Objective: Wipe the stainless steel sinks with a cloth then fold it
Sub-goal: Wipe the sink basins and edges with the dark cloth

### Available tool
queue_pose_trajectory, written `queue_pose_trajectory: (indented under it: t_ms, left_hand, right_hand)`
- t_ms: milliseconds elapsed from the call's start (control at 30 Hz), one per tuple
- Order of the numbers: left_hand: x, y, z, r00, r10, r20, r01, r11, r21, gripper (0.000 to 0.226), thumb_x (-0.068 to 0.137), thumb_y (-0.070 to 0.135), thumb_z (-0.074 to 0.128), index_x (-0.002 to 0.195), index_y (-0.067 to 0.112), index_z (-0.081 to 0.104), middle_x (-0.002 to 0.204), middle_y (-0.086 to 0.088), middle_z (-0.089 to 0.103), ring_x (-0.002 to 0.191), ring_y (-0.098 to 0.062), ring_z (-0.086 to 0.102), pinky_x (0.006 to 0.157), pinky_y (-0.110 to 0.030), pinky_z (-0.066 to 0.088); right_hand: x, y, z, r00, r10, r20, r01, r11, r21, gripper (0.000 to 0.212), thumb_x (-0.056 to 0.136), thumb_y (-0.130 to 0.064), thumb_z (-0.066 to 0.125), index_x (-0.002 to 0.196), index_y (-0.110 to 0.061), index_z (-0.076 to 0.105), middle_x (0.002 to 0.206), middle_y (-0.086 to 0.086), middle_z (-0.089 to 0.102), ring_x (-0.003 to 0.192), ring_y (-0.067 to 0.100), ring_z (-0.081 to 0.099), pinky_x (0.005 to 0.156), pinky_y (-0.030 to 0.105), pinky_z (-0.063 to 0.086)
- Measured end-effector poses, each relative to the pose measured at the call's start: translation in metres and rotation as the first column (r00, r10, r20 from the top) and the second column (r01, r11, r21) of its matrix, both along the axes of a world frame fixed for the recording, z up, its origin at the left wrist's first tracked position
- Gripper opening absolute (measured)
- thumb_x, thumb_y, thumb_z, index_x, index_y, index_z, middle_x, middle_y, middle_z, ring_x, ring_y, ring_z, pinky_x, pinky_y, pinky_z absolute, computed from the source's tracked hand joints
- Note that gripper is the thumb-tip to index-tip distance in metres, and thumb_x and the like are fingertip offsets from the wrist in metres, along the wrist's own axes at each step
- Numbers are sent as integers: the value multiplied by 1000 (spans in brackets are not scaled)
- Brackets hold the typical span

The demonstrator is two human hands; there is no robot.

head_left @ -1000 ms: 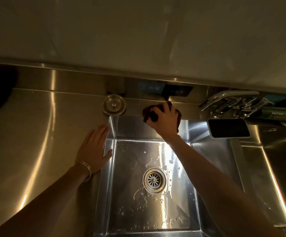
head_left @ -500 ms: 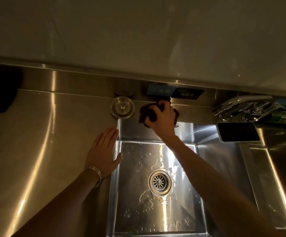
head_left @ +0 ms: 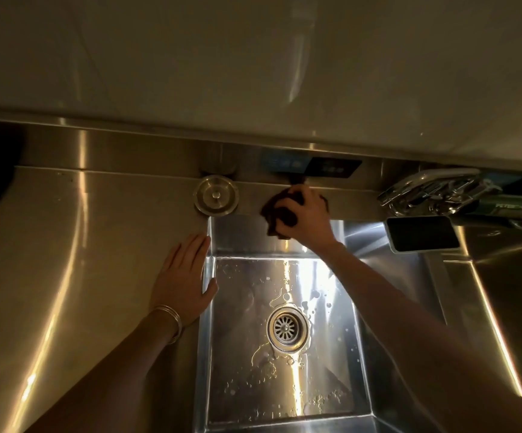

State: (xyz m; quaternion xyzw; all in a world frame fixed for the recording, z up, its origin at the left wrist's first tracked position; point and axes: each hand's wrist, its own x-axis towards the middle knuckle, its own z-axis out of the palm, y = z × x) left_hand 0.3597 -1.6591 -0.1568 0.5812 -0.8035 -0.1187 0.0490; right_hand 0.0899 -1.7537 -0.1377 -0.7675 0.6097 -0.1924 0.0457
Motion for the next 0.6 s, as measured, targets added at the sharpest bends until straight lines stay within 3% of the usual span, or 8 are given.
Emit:
queue_pose_trajectory:
  t_ms: [100, 200, 267, 333, 400, 467, 533, 600]
  left_hand:
    - [0, 0, 0, 1000, 5, 14, -4, 1000, -7, 75, 81, 50, 34, 142, 6, 32, 147, -13, 35, 134, -27, 34, 111, -40, 24]
    - [-1, 0, 0, 1000, 1, 25, 0, 1000, -28, 74, 81, 49, 35, 142, 6, 32, 147, -13, 35, 134, -25, 32, 111, -39, 22]
    - [-1, 0, 2, 1000, -6, 24, 7, 999, -40, 74, 81, 48, 35, 141, 5, 34, 146, -14, 37, 134, -26, 32, 111, -39, 22]
    - [0, 0, 3, 1000, -18, 19, 19, 999, -41, 73, 80, 46, 36, 139, 3, 36, 144, -16, 38, 133, -26, 32, 112, -38, 20]
    - [0, -1, 4, 1000, -26, 18, 27, 998, -55, 72, 79, 44, 37, 138, 1, 38, 143, -17, 40, 132, -25, 29, 111, -35, 14]
    - [0, -1, 4, 999, -25, 28, 27, 998, -57, 73, 79, 44, 36, 138, 2, 37, 143, -17, 40, 133, -26, 29, 112, -35, 13]
    - [1, 1, 2, 999, -16, 50, 18, 999, -50, 74, 80, 47, 34, 140, 4, 36, 145, -15, 38, 134, -27, 32, 114, -37, 17]
    - [1, 0, 2, 998, -15, 58, 16, 999, -27, 75, 80, 48, 32, 141, 5, 34, 146, -14, 37, 135, -28, 33, 111, -39, 19]
  right_hand:
    - [-14, -5, 2, 946, -316, 78, 314, 949, 33, 33, 74, -35, 70, 101, -15, 69, 118, 14, 54, 106, 35, 54, 93, 48, 44]
    - [31, -14, 5, 783, -620, 50, 610, 781, 130, 36, 82, -38, 62, 114, -21, 62, 131, 12, 45, 119, 34, 42, 102, 43, 32]
    - [58, -15, 6, 868, -495, 41, 487, 864, 126, 36, 81, -40, 62, 112, -21, 63, 128, 13, 48, 117, 36, 43, 98, 45, 35]
    - [51, -8, -1, 979, -198, 39, 196, 980, 45, 34, 74, -37, 68, 102, -20, 66, 117, 15, 54, 105, 37, 53, 89, 47, 45]
    - [18, -8, -7, 1000, 20, -11, -21, 998, -55, 35, 68, -37, 72, 98, -18, 67, 110, 15, 58, 95, 36, 57, 79, 49, 51]
    - [-5, -6, -12, 999, -47, -3, 47, 995, -84, 35, 68, -37, 73, 96, -16, 69, 107, 15, 60, 94, 35, 59, 78, 48, 52]
    - [4, 2, -15, 951, -306, 38, 308, 950, -54, 32, 70, -38, 73, 95, -17, 70, 108, 15, 61, 99, 36, 57, 85, 49, 49]
    - [28, 7, -16, 904, -427, 16, 427, 903, -37, 32, 70, -37, 74, 95, -19, 69, 109, 16, 60, 101, 39, 56, 87, 49, 43]
